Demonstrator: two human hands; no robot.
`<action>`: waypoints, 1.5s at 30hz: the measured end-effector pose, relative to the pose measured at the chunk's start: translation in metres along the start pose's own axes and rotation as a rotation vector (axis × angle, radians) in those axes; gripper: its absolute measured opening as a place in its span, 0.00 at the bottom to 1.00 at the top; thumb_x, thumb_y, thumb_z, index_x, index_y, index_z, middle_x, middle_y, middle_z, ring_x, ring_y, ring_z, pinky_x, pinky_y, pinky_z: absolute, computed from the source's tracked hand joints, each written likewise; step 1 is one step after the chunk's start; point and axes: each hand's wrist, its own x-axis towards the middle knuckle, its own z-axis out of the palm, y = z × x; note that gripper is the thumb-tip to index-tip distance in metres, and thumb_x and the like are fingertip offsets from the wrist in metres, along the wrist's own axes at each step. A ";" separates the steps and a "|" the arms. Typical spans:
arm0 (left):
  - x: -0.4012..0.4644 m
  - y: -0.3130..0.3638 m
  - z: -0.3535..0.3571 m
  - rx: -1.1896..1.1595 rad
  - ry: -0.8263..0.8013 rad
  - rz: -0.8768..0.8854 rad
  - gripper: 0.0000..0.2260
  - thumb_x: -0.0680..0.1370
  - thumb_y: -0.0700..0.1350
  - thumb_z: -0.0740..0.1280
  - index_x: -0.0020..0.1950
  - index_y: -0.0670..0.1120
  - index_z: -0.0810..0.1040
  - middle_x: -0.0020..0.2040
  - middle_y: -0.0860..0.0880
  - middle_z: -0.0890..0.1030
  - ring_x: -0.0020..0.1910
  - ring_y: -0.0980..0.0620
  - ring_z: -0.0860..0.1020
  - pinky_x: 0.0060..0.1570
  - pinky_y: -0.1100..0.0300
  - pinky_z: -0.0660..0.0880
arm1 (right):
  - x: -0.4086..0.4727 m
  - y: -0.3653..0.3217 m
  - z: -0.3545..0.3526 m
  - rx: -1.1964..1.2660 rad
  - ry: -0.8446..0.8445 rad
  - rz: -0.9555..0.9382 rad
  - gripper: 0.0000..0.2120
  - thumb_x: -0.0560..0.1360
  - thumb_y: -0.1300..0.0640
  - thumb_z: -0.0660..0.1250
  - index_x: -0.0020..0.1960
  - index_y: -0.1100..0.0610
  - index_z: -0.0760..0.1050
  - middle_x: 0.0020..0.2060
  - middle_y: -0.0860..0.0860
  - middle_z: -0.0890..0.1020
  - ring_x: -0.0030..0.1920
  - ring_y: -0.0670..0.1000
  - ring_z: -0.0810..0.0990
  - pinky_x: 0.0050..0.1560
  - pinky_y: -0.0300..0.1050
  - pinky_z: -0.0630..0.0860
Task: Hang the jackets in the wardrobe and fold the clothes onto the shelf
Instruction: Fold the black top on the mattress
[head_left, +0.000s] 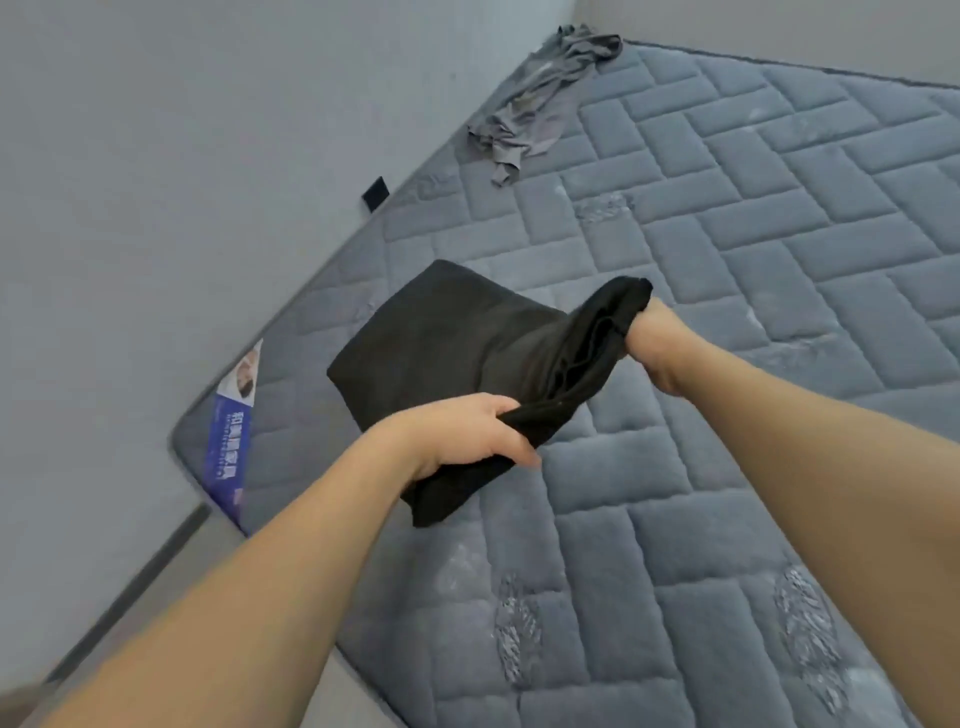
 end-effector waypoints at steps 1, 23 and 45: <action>0.020 -0.010 0.045 -0.031 -0.069 -0.026 0.12 0.66 0.48 0.75 0.47 0.47 0.79 0.41 0.48 0.79 0.42 0.48 0.78 0.46 0.53 0.75 | -0.011 0.048 -0.019 -0.036 0.009 0.061 0.08 0.80 0.65 0.54 0.49 0.60 0.72 0.38 0.59 0.74 0.37 0.53 0.70 0.40 0.44 0.67; 0.169 -0.138 0.073 0.111 0.552 -0.264 0.22 0.74 0.67 0.59 0.55 0.50 0.72 0.55 0.49 0.72 0.58 0.45 0.71 0.57 0.49 0.70 | 0.069 0.130 0.039 -0.784 0.138 0.028 0.16 0.78 0.50 0.55 0.58 0.58 0.71 0.58 0.55 0.71 0.57 0.59 0.72 0.59 0.57 0.71; 0.243 -0.172 0.094 0.380 0.946 -0.048 0.21 0.79 0.59 0.49 0.40 0.47 0.73 0.43 0.49 0.72 0.44 0.48 0.69 0.48 0.49 0.67 | 0.121 0.196 0.067 -0.793 0.364 -0.260 0.30 0.75 0.37 0.51 0.71 0.51 0.67 0.61 0.53 0.75 0.62 0.55 0.72 0.65 0.52 0.64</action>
